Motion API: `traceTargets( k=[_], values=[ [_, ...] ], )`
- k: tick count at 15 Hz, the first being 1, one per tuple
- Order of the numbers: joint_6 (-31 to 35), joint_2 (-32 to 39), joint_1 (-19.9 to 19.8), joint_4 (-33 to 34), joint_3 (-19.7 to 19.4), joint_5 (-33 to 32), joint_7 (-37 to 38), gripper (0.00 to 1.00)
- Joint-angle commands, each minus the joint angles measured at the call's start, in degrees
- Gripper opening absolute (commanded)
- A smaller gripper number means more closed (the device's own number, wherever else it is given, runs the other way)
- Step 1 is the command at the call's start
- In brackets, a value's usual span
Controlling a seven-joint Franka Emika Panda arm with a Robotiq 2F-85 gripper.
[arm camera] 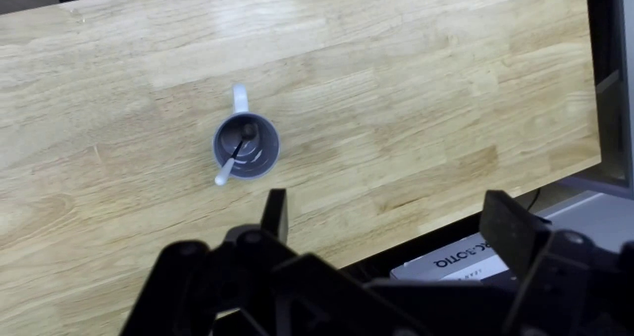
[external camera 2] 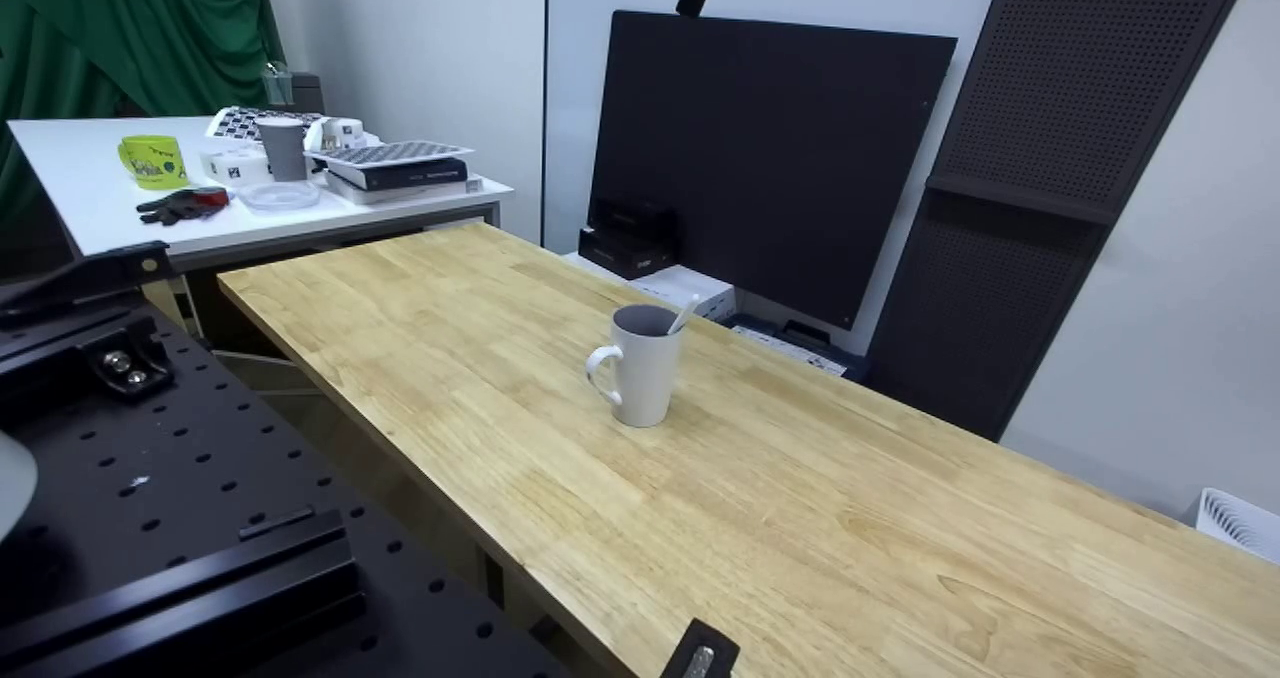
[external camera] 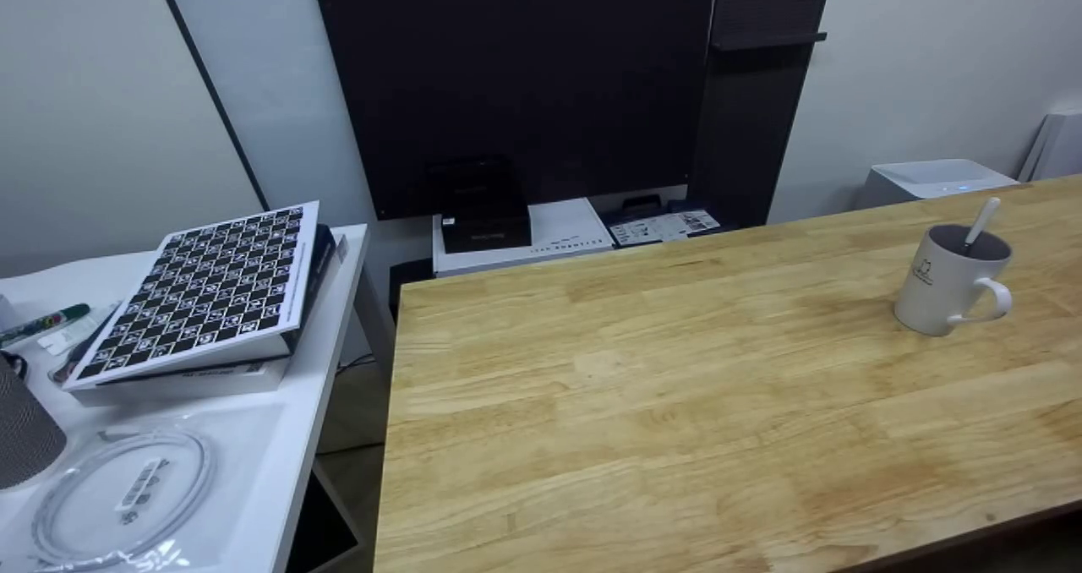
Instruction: Pick up the spoon from the cup and place it on the table
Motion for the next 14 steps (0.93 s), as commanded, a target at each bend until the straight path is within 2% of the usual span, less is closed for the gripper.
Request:
traceTargets(
  k=[1, 10, 11, 14],
  values=[
    [3.06, 3.12, -1.34, 0.93, -1.12, 0.2, 1.97, 1.0],
    [6.73, 10.75, -4.32, 1.7, -2.61, 1.83, 3.35, 1.0],
    [6.75, 9.17, -4.2, 0.06, -2.31, 0.81, 1.0, 1.0],
    [7.23, 10.22, -4.52, 0.14, -2.39, 1.14, 1.29, 1.0]
  ],
)
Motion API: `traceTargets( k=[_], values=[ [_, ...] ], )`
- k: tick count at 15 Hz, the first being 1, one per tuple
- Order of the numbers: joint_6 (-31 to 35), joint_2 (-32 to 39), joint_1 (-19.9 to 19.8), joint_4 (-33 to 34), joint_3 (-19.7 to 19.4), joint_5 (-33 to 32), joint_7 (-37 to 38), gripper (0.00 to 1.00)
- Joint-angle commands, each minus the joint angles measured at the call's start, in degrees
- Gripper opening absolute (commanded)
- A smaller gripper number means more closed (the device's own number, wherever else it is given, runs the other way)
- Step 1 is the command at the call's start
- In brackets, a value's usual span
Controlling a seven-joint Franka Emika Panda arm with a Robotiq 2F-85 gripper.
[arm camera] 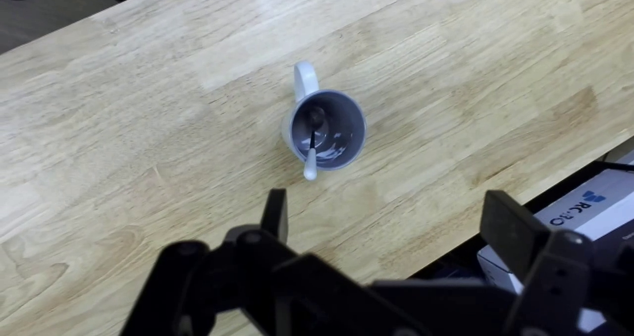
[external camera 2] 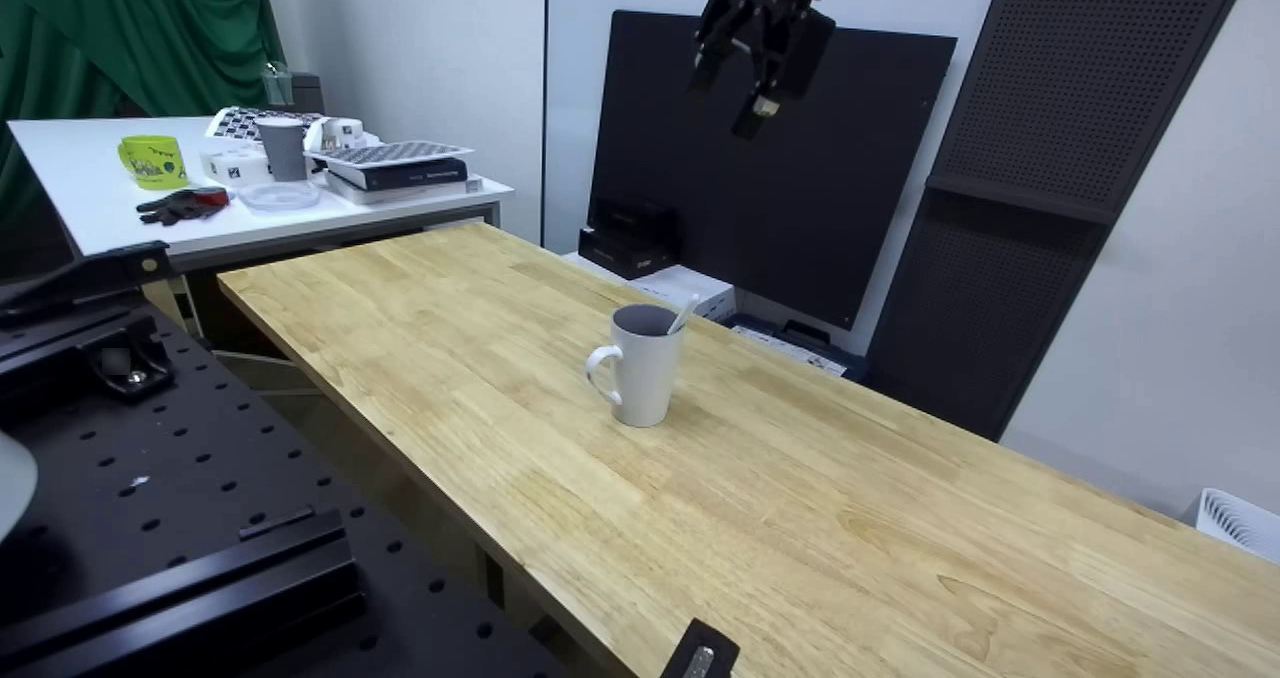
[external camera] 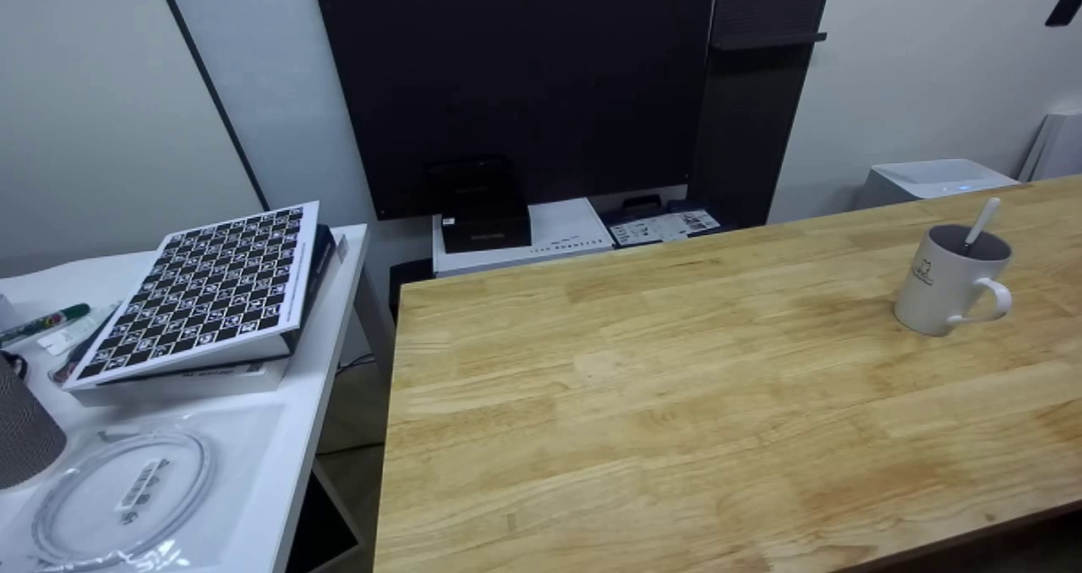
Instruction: Pick up the spoon from the cup and place it on the table
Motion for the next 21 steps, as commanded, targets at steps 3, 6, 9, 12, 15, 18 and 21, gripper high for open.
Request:
traceTargets(
  k=[3, 6, 9, 12, 15, 18, 21],
  values=[
    [-0.07, -0.01, -0.32, 0.19, 0.31, -0.11, 0.38, 1.0],
    [1.01, -0.32, -0.22, -0.33, 0.28, -0.04, 0.62, 1.0],
    [1.15, 3.23, -0.78, 1.72, 0.06, 1.13, 1.9, 1.0],
    [3.78, 6.45, -1.39, 2.28, 0.22, 2.25, 1.69, 1.0],
    [6.66, 10.07, -1.87, 3.32, 0.43, 2.76, 1.91, 1.0],
    [7.47, 13.72, -2.39, 5.13, 0.77, 3.04, 2.01, 1.0],
    [8.07, 16.96, -2.83, 7.34, 1.48, 3.44, 1.5, 1.0]
  ],
)
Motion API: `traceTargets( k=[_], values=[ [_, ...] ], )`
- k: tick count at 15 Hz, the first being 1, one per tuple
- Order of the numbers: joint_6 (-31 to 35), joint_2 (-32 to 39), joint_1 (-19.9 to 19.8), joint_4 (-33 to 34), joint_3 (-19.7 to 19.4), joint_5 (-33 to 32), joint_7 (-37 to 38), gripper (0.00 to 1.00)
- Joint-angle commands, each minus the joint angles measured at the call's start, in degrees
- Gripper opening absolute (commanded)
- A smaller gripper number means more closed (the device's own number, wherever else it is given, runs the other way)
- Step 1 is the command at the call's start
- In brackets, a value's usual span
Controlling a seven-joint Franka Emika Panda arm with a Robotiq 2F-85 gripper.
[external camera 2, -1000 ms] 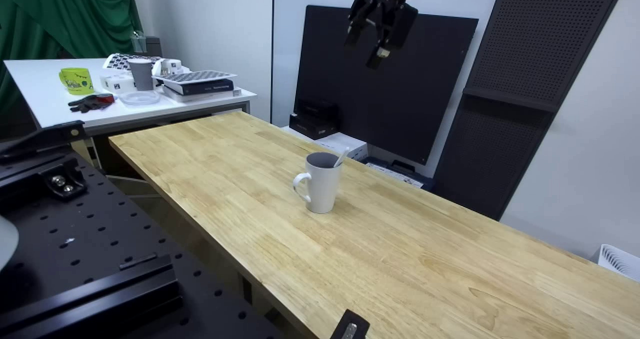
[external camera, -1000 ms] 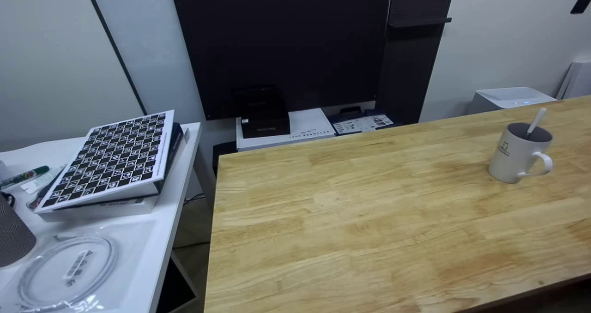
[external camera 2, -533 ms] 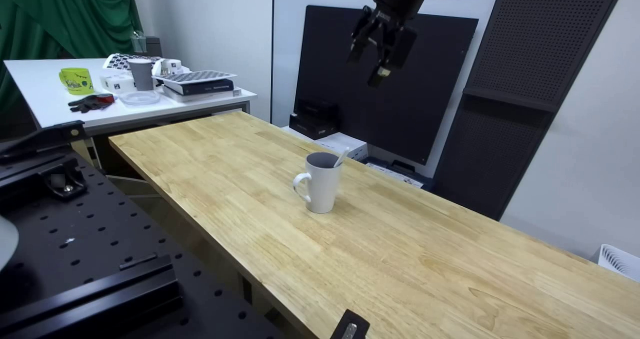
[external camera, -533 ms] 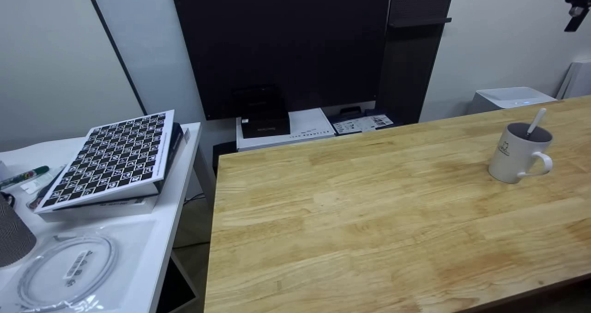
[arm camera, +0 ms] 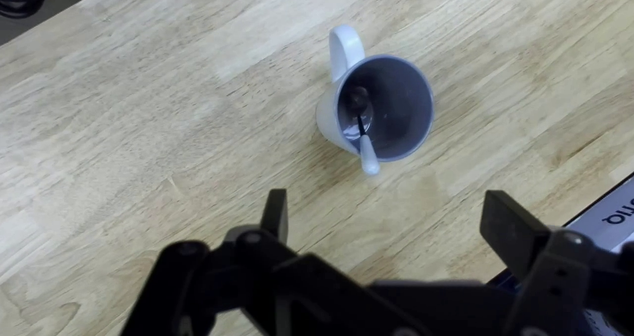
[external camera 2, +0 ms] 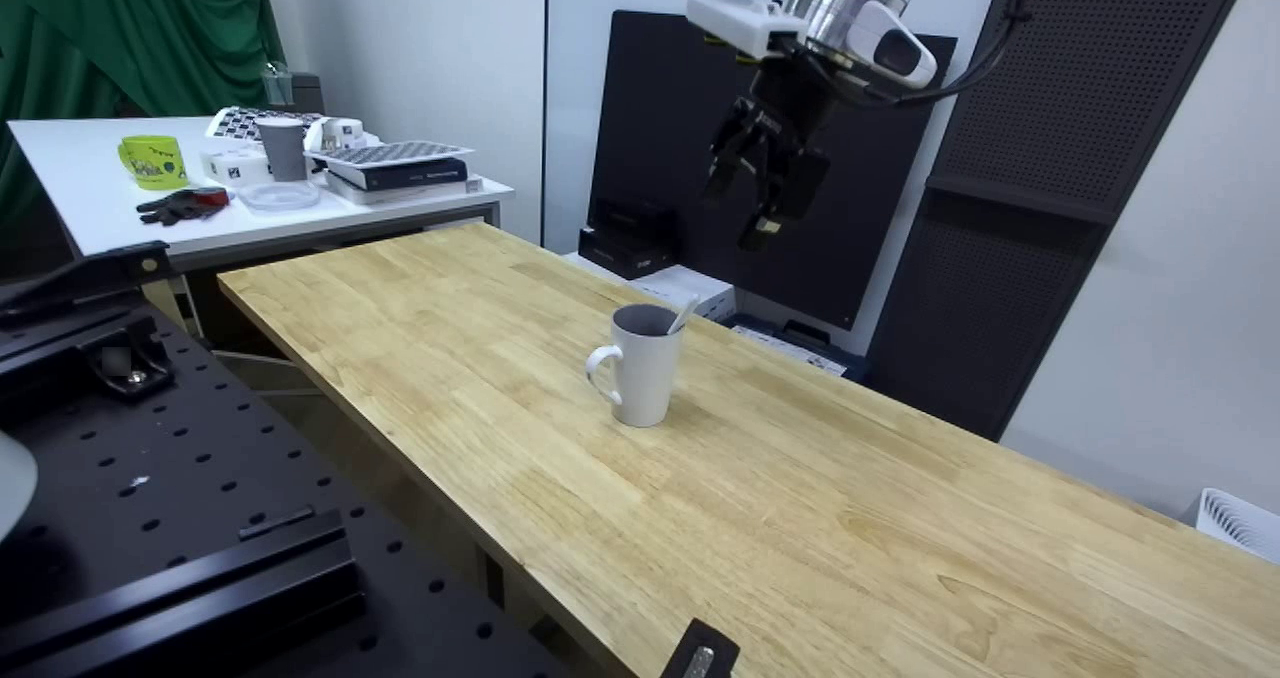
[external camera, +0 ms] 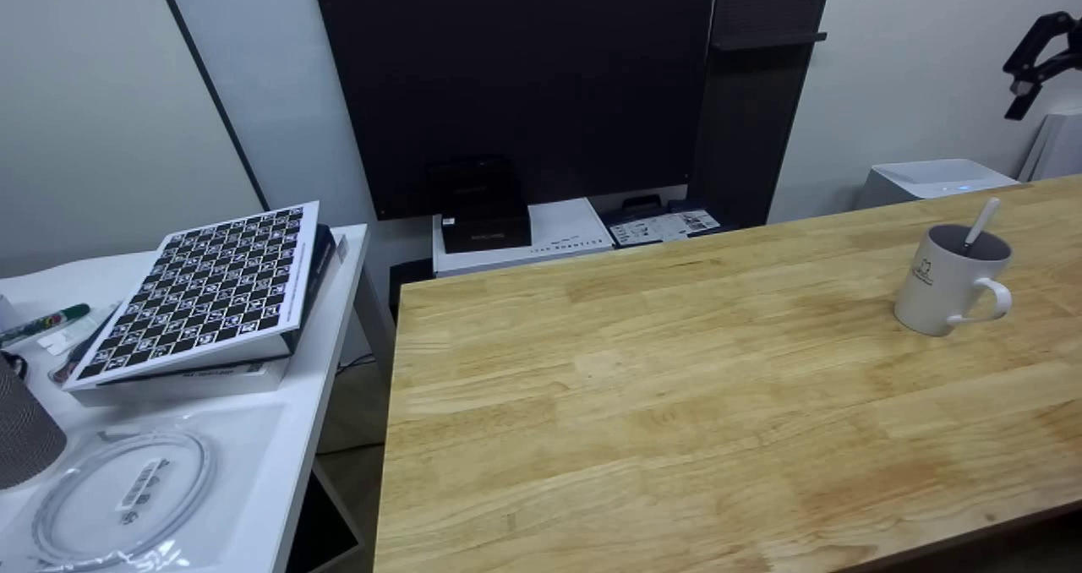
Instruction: Pick up the spoon from the cup and place it on the table
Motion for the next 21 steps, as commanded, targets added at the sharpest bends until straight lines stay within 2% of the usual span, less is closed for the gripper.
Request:
traceTargets(
  k=[1, 7, 14, 21],
  values=[
    [-0.43, 5.44, -1.26, 5.59, 1.38, 0.76, 1.53, 1.0],
    [-0.52, 10.86, -0.59, 10.79, 1.66, 0.27, 4.72, 1.0],
    [3.29, 12.62, -0.18, 9.07, 2.36, 1.1, 7.33, 1.0],
    [4.12, 13.81, -0.37, 8.78, 2.68, 1.95, 7.98, 1.0]
  ],
)
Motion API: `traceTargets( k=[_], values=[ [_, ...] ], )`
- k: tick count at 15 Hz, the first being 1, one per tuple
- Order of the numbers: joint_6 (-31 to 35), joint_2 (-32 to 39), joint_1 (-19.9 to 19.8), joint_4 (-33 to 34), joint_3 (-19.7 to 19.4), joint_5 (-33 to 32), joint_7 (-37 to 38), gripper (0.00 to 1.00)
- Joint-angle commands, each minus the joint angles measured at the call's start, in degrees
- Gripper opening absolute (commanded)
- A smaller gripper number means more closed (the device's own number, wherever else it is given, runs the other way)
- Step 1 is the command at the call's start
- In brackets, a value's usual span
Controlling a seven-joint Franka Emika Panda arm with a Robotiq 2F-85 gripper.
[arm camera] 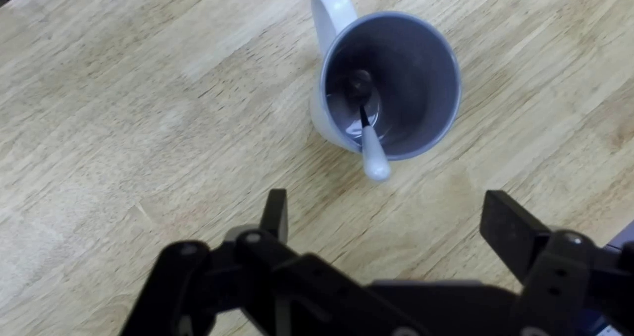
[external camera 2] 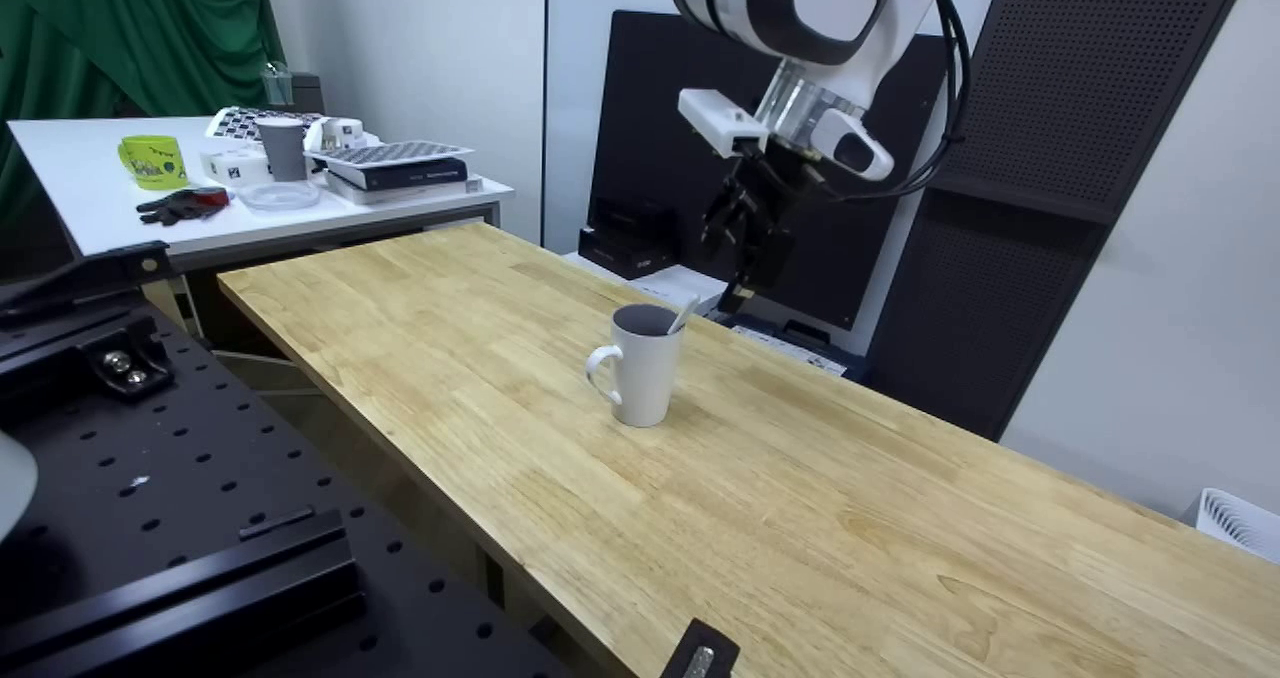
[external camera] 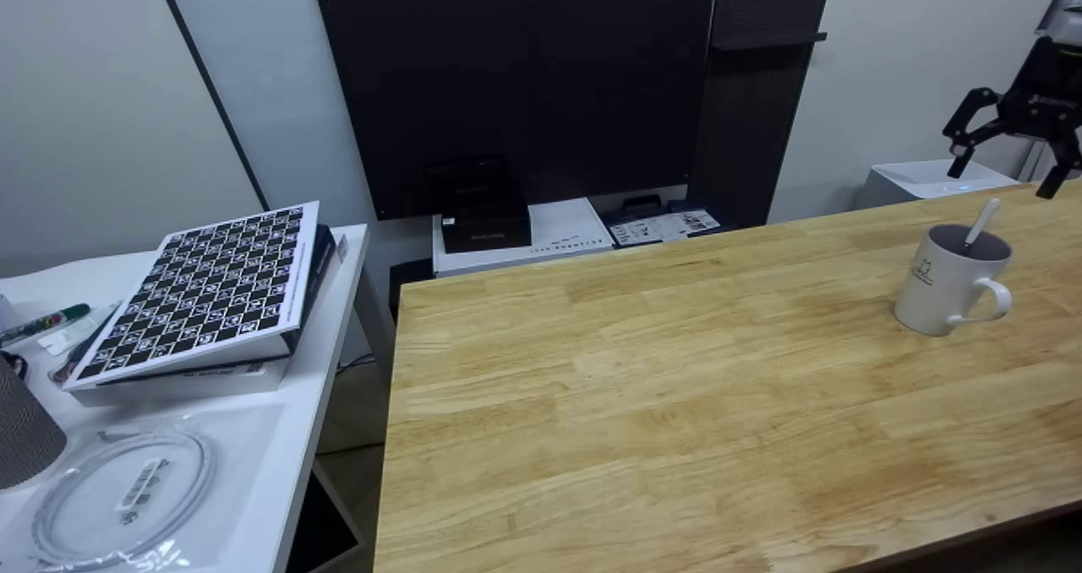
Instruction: Pick up the spoon from the cup and place it on the table
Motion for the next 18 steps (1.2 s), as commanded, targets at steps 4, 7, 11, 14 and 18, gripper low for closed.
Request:
traceTargets(
  k=[4, 7, 11, 14, 18],
  values=[
    [1.04, 2.21, -0.54, 0.93, 1.26, 0.85, 1.99, 1.0],
    [1.25, 2.41, -0.51, 0.77, 1.48, 1.03, 1.99, 1.0],
    [1.66, 2.8, -0.53, 0.83, 1.61, 1.28, 1.91, 0.67],
    [1.77, 2.88, -0.46, 0.85, 1.67, 1.26, 1.99, 0.45],
    [1.77, 2.32, 0.0, 0.66, 1.68, 0.96, 2.46, 0.19]
  ],
)
